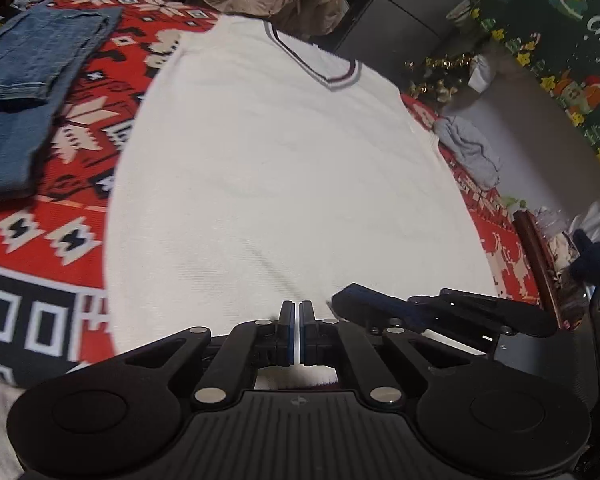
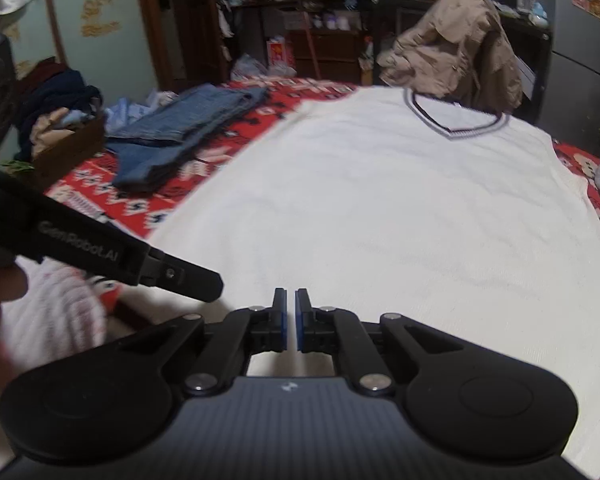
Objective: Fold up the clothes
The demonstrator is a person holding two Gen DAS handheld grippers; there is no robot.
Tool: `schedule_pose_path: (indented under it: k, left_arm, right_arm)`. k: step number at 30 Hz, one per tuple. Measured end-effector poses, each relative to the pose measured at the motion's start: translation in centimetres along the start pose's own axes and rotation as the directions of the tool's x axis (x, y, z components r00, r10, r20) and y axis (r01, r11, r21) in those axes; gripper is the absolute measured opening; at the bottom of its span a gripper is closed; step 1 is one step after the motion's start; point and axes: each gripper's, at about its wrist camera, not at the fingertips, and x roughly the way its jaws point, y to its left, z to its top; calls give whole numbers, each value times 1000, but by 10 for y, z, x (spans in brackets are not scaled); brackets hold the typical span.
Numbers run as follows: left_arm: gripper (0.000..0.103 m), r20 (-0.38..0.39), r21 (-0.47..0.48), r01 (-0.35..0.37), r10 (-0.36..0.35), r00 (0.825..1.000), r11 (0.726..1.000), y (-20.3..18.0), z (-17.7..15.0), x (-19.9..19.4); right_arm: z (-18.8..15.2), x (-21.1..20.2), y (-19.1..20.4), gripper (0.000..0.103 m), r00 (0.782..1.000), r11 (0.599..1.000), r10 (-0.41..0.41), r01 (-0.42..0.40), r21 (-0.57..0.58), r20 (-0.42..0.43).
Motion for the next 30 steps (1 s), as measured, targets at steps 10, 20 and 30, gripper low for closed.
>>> schedule_pose_path:
  k: [10,20,30]
  left_arm:
    - [2,-53,70,-8,12,999,998,-14,-26,-8]
    - [2,-24,72,34,-32,999,997,-33,0,24]
    - [2,-80,129,66,-56,995,989,-44,-28,15]
  right_arm:
    - [-38,-32,-6,4,999,1000,-4,5,28,-44]
    - [-12,-15,-29,5,997,991,-80,79,107,0]
    - [-48,-42,-10,5,997,995,-67,69,68,-40]
